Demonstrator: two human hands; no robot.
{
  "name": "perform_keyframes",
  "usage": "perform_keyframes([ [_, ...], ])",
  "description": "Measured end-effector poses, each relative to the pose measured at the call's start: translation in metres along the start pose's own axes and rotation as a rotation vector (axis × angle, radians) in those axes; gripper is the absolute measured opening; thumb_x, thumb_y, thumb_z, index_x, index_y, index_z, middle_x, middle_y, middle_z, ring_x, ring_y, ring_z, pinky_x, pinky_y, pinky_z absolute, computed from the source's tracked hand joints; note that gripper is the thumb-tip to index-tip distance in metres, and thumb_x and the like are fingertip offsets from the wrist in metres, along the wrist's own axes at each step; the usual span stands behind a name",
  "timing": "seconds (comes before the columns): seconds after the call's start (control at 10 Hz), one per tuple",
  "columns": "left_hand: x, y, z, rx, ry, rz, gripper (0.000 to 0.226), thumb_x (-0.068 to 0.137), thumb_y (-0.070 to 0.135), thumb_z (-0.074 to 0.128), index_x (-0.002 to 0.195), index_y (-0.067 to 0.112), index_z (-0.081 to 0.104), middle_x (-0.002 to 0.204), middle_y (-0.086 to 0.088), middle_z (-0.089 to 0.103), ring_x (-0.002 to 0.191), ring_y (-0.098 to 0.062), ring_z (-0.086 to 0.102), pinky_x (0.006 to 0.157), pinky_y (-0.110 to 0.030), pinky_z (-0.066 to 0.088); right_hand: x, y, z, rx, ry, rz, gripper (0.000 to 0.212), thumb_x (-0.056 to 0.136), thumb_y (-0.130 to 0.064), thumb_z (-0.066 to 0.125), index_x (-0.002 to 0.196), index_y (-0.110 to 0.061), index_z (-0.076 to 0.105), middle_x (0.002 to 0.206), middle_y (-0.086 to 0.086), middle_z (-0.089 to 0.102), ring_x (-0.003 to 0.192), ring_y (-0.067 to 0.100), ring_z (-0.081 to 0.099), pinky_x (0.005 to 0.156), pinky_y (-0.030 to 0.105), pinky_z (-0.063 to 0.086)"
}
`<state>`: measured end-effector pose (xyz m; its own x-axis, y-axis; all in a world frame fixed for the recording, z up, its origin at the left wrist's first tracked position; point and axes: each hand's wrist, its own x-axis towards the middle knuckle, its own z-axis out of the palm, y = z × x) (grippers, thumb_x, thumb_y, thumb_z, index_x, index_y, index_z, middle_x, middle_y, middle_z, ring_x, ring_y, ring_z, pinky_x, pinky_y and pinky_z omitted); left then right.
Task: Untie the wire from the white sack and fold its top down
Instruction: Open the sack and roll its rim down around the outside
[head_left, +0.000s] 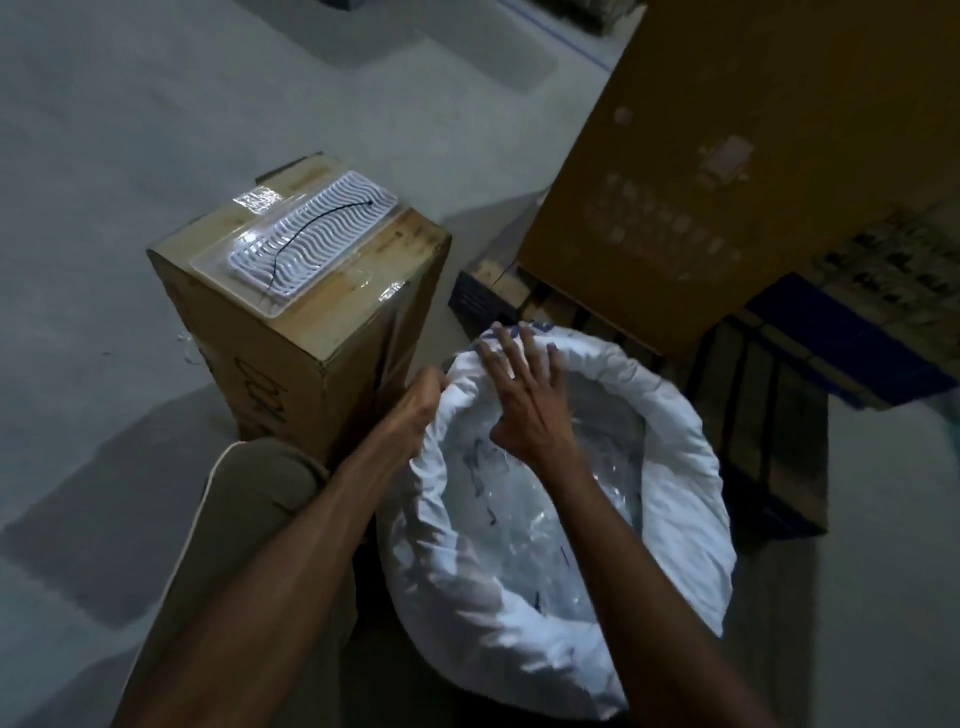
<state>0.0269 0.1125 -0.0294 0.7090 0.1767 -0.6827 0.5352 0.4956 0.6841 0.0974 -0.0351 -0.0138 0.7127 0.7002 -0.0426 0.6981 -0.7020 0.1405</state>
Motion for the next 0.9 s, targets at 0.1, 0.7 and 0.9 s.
perform_keyframes([
  [0.1, 0.009, 0.008, -0.004, 0.193, 0.0, 0.056, 0.055, 0.101, 0.038, 0.044, 0.14, 0.001, 0.054, 0.144, -0.027, 0.053, 0.131, -0.041, 0.054, 0.1, -0.041, 0.05, 0.039, 0.015, 0.016, -0.028, -0.058, -0.113, 0.09, 0.069, -0.031, 0.081, 0.15, -0.018, 0.044, 0.149, 0.009, 0.053, 0.144, 0.03, 0.041, 0.124, 0.048, 0.02],
  [0.7, 0.084, 0.065, 0.027, 1.468, -0.198, 0.322, 0.03, 0.071, 0.017, 0.07, 0.1, 0.009, 0.067, 0.103, -0.009, 0.07, 0.09, -0.025, 0.065, 0.073, -0.032, 0.055, 0.076, 0.065, -0.007, 0.21, -0.232, -0.116, 0.081, 0.065, -0.031, 0.077, 0.14, -0.018, 0.048, 0.135, 0.007, 0.059, 0.124, 0.028, 0.056, 0.108, 0.047, 0.044],
  [0.9, 0.094, 0.07, 0.046, 1.557, -0.308, 0.221, 0.07, 0.061, 0.043, 0.085, 0.121, 0.015, 0.062, 0.12, -0.006, 0.065, 0.103, -0.023, 0.063, 0.089, -0.035, 0.056, 0.059, 0.067, 0.017, 0.01, -0.231, 0.02, 0.07, 0.068, -0.036, 0.085, 0.129, -0.016, 0.059, 0.12, 0.007, 0.067, 0.113, 0.026, 0.062, 0.108, 0.045, 0.04],
])
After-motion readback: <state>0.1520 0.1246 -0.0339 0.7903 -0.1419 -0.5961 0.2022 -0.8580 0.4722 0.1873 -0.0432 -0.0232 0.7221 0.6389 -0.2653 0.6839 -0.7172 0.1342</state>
